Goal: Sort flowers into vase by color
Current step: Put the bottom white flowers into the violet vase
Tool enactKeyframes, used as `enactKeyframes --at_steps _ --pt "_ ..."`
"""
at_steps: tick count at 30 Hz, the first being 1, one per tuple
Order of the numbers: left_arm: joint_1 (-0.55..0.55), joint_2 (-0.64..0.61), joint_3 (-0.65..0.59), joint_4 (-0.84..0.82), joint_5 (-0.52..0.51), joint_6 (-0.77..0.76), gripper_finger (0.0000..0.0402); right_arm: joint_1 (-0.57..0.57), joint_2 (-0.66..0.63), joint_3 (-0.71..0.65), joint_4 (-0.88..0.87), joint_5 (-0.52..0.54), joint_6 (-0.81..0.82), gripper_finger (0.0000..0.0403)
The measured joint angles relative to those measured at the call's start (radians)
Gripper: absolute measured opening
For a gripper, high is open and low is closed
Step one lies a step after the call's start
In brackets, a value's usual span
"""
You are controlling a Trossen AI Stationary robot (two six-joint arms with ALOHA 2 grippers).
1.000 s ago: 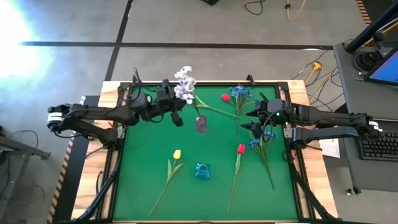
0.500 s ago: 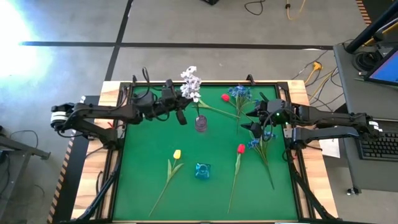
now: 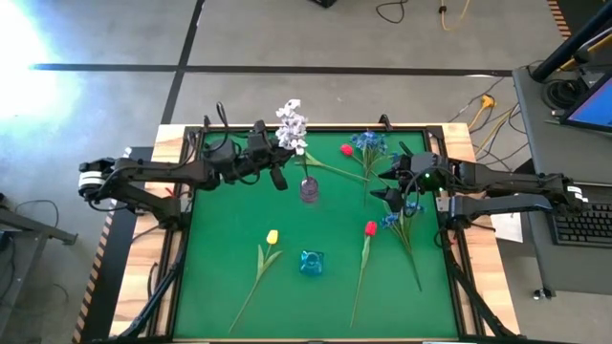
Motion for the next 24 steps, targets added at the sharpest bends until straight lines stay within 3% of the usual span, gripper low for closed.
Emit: enactKeyframes --at_steps 24 --pt "0.026 0.003 0.0 -0.049 0.0 -0.069 0.0 0.0 0.0 0.0 0.002 0.0 0.008 0.0354"
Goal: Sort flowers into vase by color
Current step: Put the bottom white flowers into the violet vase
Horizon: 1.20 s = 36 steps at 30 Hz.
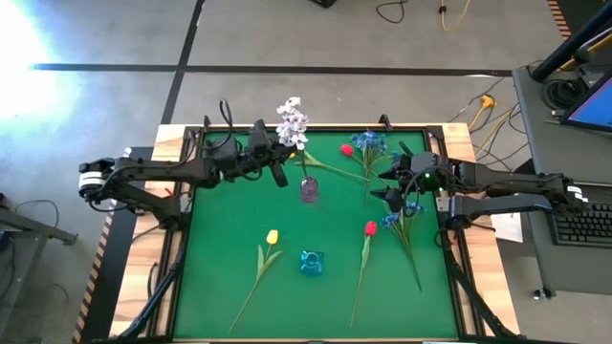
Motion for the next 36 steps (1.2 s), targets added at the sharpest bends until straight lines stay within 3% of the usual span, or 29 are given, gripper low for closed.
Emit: enactKeyframes --at_steps 8,28,36 --pt "-0.002 0.016 0.0 0.002 0.0 -0.018 0.0029 0.0 0.0 0.0 0.001 0.0 0.005 0.0354" --pt "-0.011 0.001 -0.002 -0.306 0.0 -0.024 0.0249 0.0 0.0 0.0 -0.001 -0.001 0.028 0.0354" --pt "-0.011 -0.068 -0.002 -0.517 0.0 -0.023 0.0293 0.0 0.0 0.0 -0.005 -0.002 0.062 0.0354"
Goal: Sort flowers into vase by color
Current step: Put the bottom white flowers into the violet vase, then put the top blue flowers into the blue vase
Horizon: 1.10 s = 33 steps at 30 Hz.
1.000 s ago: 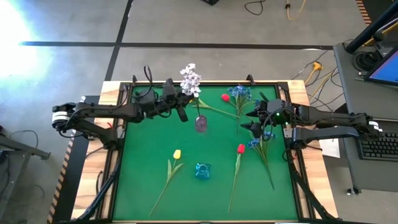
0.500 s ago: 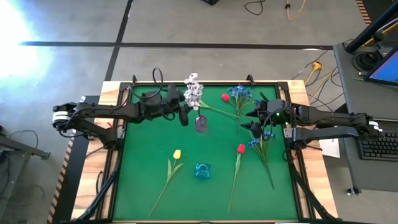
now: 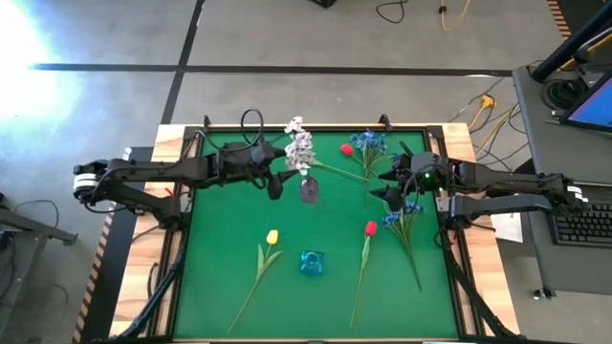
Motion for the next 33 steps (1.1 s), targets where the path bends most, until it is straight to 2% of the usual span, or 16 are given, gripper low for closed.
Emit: enactKeyframes --at_steps 5,9,14,20,23,33 --pt "0.0 -0.084 0.0 -0.195 0.0 -0.009 0.0295 0.0 0.0 0.0 -0.014 -0.002 0.08 0.0354" --pt "0.0 -0.153 0.0 -0.325 -0.008 -0.019 0.0295 0.0 0.0 0.0 -0.085 -0.007 0.205 0.0354" --pt "0.0 -0.205 0.0 -0.394 -0.009 -0.085 0.0295 0.0 0.0 0.0 -0.202 -0.053 0.371 0.0354" --pt "-0.01 -0.24 0.0 -0.541 -0.006 -0.346 0.0295 0.002 0.0 0.0 -0.271 -0.191 0.404 0.0354" --pt "-0.013 -0.237 0.0 -0.626 -0.007 -0.43 0.0295 0.002 0.0 0.0 -0.31 -0.214 0.406 0.0354" --pt "-0.014 -0.206 0.0 -0.817 -0.007 -0.475 0.0295 0.002 0.001 0.013 -0.432 -0.187 0.487 0.0354"
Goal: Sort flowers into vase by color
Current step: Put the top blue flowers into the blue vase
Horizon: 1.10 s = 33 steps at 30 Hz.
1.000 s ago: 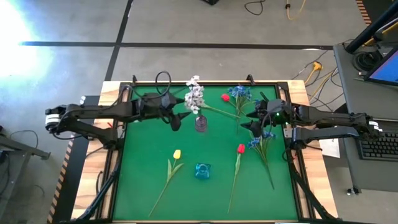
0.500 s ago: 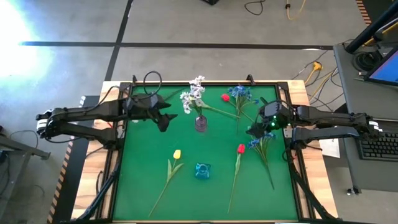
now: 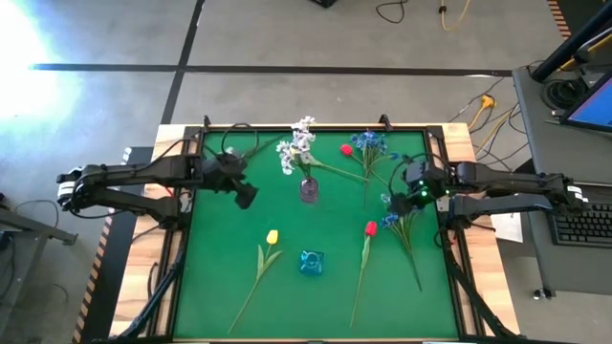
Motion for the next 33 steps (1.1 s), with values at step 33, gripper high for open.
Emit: enactKeyframes --at_steps 33 --pt "-0.095 -0.01 -0.003 0.004 -0.199 0.122 0.0295 -0.335 0.597 0.189 0.202 0.282 -0.268 0.0354"
